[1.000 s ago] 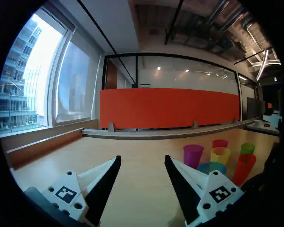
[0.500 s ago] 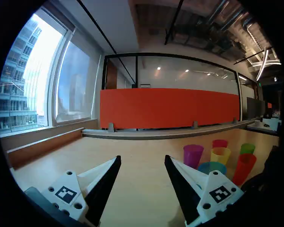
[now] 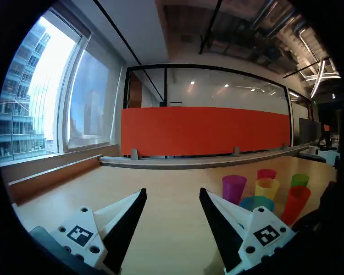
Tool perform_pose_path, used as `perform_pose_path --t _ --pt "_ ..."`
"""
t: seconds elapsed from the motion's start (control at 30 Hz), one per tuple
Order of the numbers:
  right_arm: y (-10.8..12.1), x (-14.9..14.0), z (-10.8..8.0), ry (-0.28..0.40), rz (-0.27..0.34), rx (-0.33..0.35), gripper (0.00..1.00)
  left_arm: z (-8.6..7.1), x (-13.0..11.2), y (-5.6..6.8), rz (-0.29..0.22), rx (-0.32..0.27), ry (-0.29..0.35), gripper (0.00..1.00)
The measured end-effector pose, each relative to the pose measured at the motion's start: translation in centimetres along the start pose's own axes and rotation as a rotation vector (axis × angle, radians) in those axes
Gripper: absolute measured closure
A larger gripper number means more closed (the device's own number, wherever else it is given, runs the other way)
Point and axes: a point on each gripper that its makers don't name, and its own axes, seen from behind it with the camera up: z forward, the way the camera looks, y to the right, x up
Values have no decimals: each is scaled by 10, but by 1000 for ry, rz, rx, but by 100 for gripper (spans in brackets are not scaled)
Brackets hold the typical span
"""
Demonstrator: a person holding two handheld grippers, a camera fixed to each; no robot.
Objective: Pour water
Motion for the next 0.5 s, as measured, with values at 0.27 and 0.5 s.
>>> perform_pose_path --t 0.27,0.5 --pt "5 -9 1 -22 7 -3 1 0 0 0 0 0 0 15" --pt "8 -14 3 -26 22 0 1 0 -1 0 0 0 0 15"
